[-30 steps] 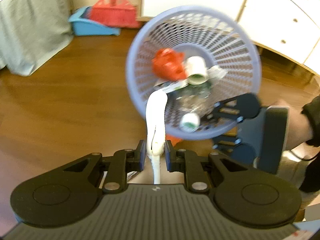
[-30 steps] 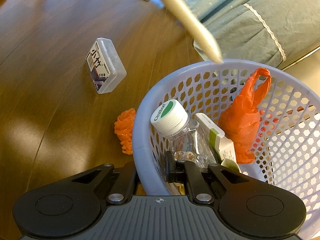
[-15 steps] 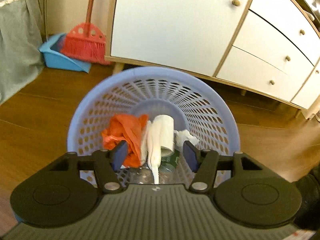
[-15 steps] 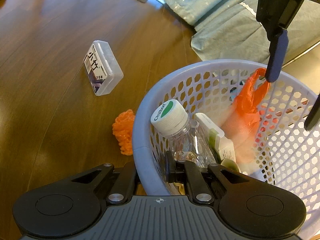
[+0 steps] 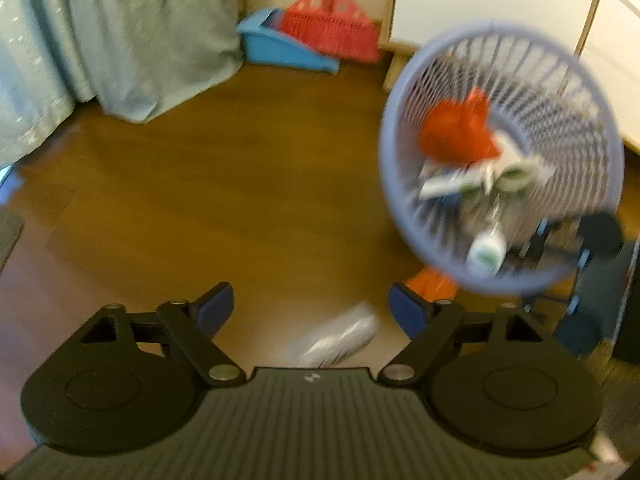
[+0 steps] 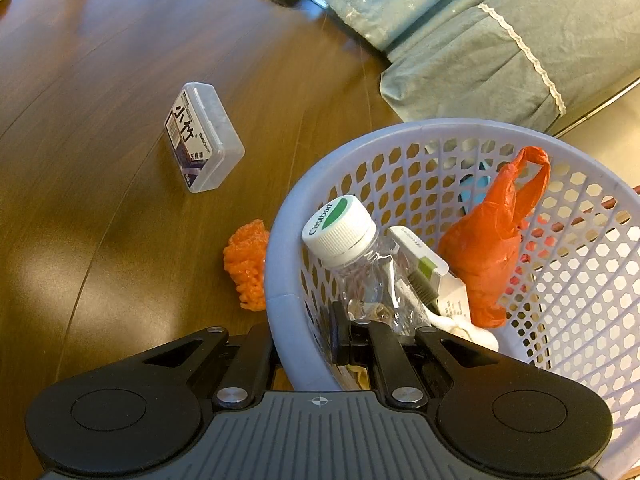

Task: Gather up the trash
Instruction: 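Move the open left gripper toward the clear plastic box, then close the left gripper around the clear plastic box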

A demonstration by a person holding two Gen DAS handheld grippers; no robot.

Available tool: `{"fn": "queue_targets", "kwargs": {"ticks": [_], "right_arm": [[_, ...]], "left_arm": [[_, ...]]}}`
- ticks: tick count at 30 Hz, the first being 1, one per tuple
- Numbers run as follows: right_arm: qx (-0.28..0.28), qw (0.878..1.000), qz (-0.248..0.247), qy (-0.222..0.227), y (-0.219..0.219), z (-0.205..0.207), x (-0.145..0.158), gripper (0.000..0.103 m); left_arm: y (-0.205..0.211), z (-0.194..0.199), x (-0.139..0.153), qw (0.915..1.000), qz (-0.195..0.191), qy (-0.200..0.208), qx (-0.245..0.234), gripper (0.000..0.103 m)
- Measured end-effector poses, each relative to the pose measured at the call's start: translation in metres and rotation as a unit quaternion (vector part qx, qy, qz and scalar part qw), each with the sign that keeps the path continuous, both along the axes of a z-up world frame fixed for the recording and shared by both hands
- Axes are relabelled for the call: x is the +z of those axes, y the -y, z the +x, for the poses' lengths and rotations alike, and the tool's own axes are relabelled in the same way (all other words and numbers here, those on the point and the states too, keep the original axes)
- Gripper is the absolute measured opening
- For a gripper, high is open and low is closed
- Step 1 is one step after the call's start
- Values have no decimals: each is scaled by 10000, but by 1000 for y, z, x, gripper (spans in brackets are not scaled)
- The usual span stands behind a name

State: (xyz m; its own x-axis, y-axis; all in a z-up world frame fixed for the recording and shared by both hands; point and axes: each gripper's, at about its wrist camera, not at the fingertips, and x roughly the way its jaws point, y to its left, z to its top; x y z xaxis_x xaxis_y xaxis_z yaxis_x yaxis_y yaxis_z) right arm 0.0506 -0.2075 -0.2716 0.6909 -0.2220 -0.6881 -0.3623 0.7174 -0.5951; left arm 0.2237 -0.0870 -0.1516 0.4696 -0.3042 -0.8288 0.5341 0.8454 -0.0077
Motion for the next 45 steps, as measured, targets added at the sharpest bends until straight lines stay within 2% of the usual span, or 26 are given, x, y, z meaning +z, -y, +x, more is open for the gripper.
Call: {"fn": "queue_targets", "kwargs": {"ticks": [6, 13, 20, 23, 31, 37, 45], "right_arm": [[12, 10000, -30, -25, 4, -1, -1, 5], [33, 10000, -54, -41, 6, 0, -1, 5], [35, 10000, -44, -34, 6, -1, -2, 5], [29, 10000, -36, -29, 6, -1, -2, 5], [19, 10000, -23, -22, 6, 0, -1, 5], [10, 10000, -19, -16, 5, 1, -1, 5], [-2, 10000, -29, -18, 5, 1, 0, 5]], "left_arm": [[-23, -23, -22, 9990, 375, -221, -76, 90], [-16, -22, -40, 9983, 474, -346, -36, 96], [-9, -17, -53, 9964, 169, -510, 658, 98], [-3, -15, -55, 9954, 98, -521, 801, 99], [4, -5, -60, 9875, -39, -600, 1460, 101], [15, 0, -64, 9859, -13, -713, 1515, 101], [27, 3, -70, 9891, 104, -732, 1270, 101]]}}
